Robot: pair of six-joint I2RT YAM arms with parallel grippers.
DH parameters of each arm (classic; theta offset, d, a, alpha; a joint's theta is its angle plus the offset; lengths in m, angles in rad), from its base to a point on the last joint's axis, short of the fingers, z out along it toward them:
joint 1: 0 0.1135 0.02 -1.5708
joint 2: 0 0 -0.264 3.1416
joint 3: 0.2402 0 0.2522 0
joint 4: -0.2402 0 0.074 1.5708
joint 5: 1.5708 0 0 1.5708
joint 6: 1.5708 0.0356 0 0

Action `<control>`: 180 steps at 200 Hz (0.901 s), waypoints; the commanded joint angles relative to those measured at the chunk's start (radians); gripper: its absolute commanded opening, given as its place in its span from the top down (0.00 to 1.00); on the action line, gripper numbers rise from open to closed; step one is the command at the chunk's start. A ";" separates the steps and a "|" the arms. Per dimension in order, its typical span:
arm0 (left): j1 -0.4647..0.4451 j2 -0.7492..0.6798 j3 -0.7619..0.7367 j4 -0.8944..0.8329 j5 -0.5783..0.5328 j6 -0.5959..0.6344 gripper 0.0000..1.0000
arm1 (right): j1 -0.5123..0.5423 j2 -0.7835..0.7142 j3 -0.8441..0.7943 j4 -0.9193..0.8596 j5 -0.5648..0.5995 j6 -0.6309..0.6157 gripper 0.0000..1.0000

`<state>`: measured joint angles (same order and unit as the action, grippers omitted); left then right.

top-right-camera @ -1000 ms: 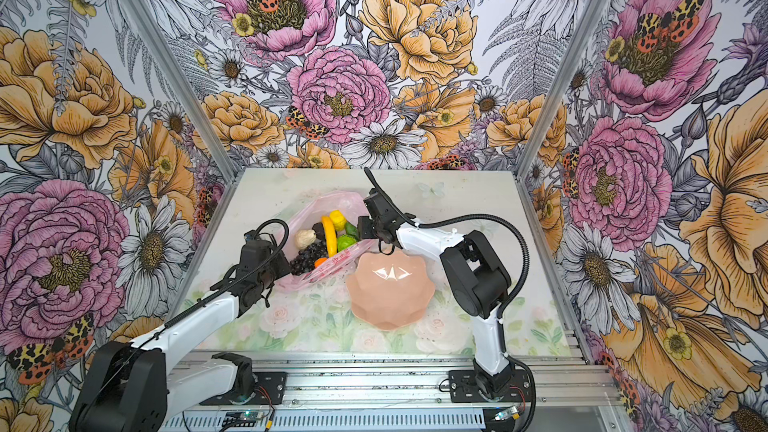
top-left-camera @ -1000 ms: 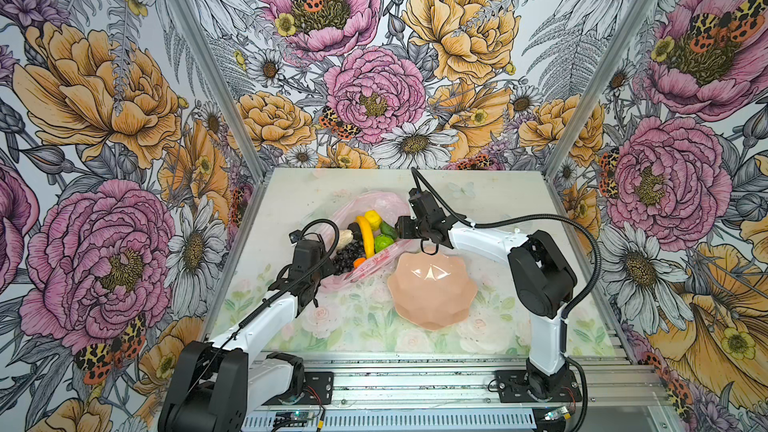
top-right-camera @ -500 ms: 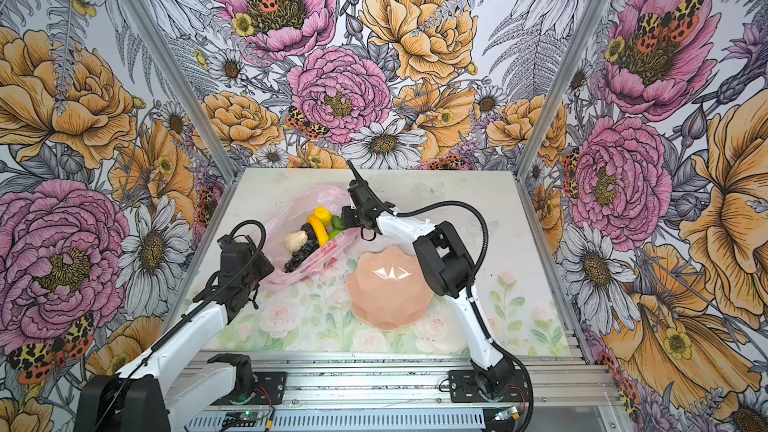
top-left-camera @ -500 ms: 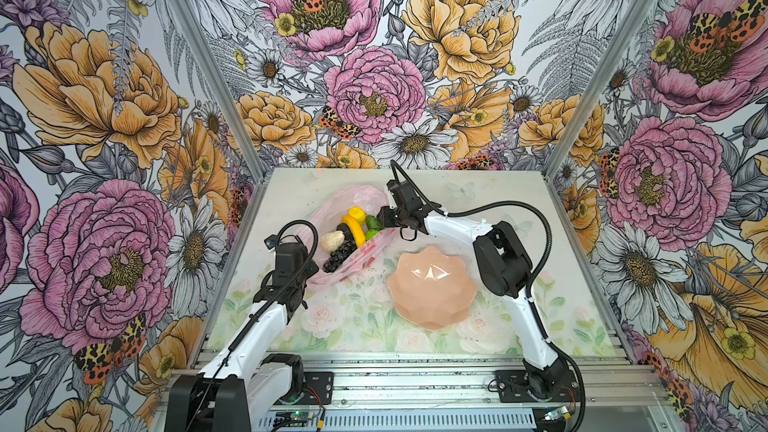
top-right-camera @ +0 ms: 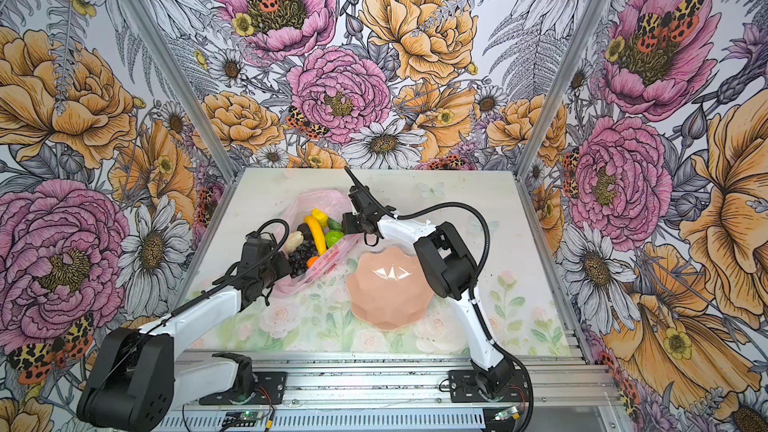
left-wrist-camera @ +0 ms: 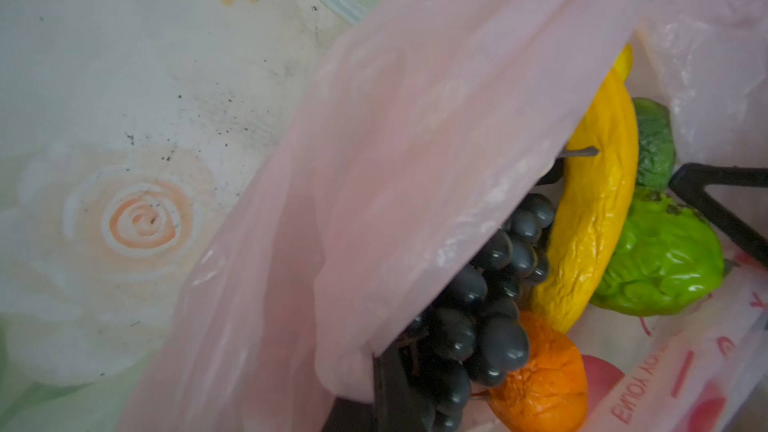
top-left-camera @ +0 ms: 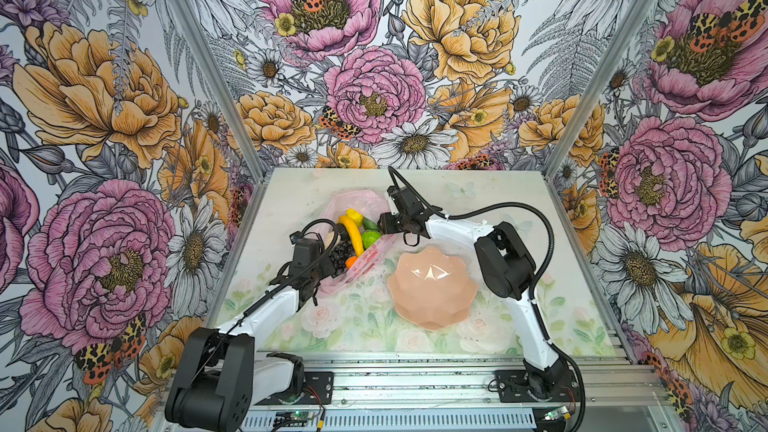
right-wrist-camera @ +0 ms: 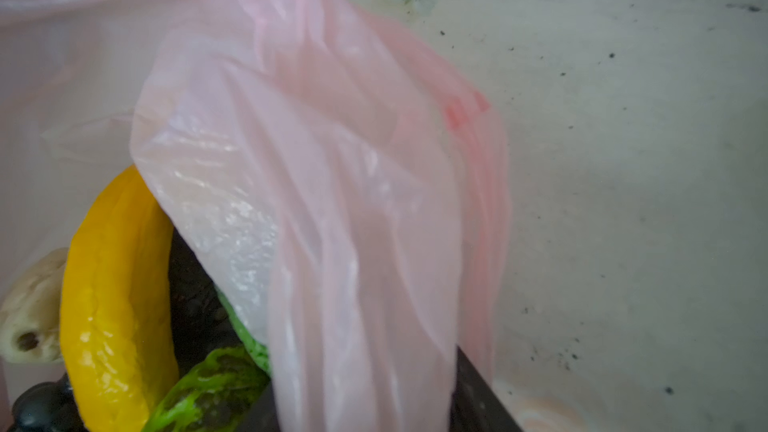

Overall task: Take the fake fruits out of the plastic bag
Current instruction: 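Lower the right gripper into the bag while the left gripper holds the bag edge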

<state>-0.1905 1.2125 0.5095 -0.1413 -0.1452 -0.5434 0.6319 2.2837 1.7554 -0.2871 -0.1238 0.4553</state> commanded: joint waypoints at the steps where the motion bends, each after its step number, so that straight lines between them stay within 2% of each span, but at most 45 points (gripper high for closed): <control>1: -0.003 -0.018 0.017 0.002 -0.015 0.017 1.00 | -0.005 -0.076 -0.013 -0.010 0.028 -0.014 0.43; 48: 0.013 -0.053 -0.002 0.006 -0.027 0.008 1.00 | 0.014 -0.193 -0.051 -0.015 0.075 0.000 0.34; 97: 0.018 -0.047 -0.002 0.009 -0.014 0.002 1.00 | 0.085 -0.288 -0.065 -0.023 0.129 0.007 0.32; 130: 0.032 -0.065 -0.014 0.013 -0.001 -0.009 1.00 | 0.151 -0.201 0.048 -0.022 0.017 0.066 0.37; 180: 0.043 -0.082 -0.015 -0.001 -0.008 -0.010 1.00 | 0.208 -0.043 0.191 -0.010 -0.027 0.160 0.41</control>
<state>-0.1581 1.1534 0.5102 -0.1528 -0.1555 -0.5442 0.8330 2.1620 1.8893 -0.3008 -0.1211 0.5468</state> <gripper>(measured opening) 0.050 0.594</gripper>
